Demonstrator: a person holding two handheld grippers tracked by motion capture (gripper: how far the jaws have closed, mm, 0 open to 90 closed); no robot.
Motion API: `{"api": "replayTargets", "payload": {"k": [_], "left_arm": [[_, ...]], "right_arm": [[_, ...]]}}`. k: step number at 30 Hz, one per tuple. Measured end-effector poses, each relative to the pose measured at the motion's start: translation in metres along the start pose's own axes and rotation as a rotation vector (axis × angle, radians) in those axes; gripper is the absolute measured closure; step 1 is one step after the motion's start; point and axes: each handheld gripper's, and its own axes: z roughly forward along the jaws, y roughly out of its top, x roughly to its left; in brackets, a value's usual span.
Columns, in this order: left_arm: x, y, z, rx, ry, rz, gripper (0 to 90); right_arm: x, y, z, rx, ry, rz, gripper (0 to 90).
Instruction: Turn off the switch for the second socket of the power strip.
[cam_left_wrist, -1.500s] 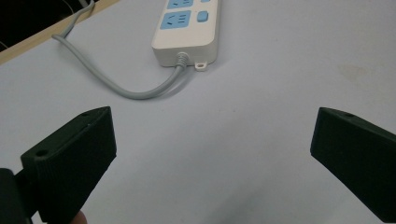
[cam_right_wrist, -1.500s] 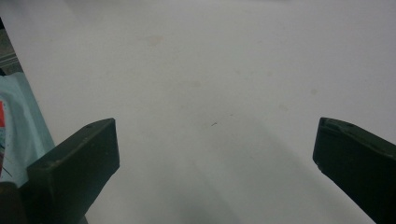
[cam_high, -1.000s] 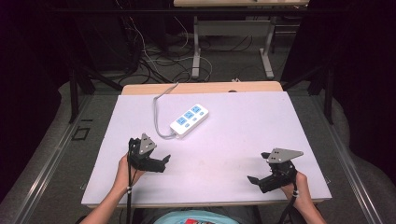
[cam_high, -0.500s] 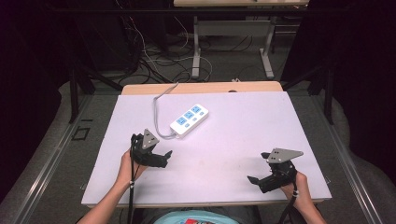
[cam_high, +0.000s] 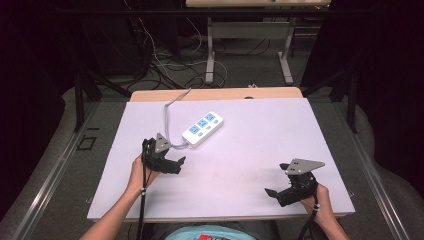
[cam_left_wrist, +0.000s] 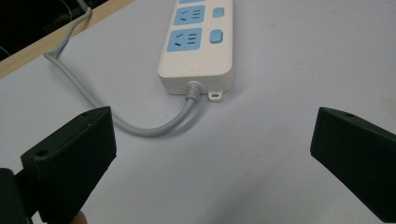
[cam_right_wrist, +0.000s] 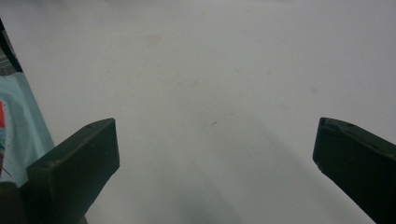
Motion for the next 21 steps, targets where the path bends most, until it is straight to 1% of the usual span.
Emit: {"api": "replayTargets", "payload": {"k": [1,2,4,6,11,12,13,15,18,19,20,21], "left_arm": [[0.001,0.001,0.001,0.001,0.0,-0.002,0.1],[0.002,0.002,0.001,-0.001,0.007,0.006,0.1],[0.002,0.004,0.003,-0.001,0.001,-0.008,0.0],[0.004,0.006,0.004,-0.004,0.001,0.002,0.0],[0.004,0.01,0.006,-0.013,-0.006,-0.01,0.4],[0.006,0.011,0.006,-0.012,-0.003,0.007,0.5],[0.005,0.012,0.007,-0.016,-0.004,-0.001,0.6],[0.006,0.014,0.009,-0.012,-0.006,0.005,0.6],[0.006,0.016,0.012,-0.011,-0.011,0.002,0.7],[0.007,0.017,0.013,-0.013,-0.012,0.003,0.9],[0.007,0.017,0.014,-0.017,-0.015,-0.004,0.9],[0.008,0.019,0.014,-0.009,-0.017,0.002,1.1]], "right_arm": [[0.0,0.0,0.0,0.0,0.001,0.0,0.0],[0.0,0.0,0.0,0.001,0.0,0.0,0.0],[0.0,0.0,0.0,0.001,-0.001,-0.001,0.0],[0.0,0.0,0.0,0.001,0.0,0.0,0.0],[0.0,0.0,0.0,-0.001,0.002,-0.001,0.0],[0.0,0.0,0.0,-0.001,0.003,-0.001,0.0],[0.0,0.0,0.0,0.0,0.006,-0.002,0.0],[0.0,0.0,0.0,0.004,0.007,-0.004,0.0],[0.0,0.0,0.0,-0.001,0.0,-0.003,0.0],[0.0,0.0,0.0,0.004,0.006,-0.006,0.0],[0.0,0.0,0.0,0.004,0.006,-0.006,0.0],[0.0,0.0,0.0,0.003,0.003,-0.005,0.0]]}}
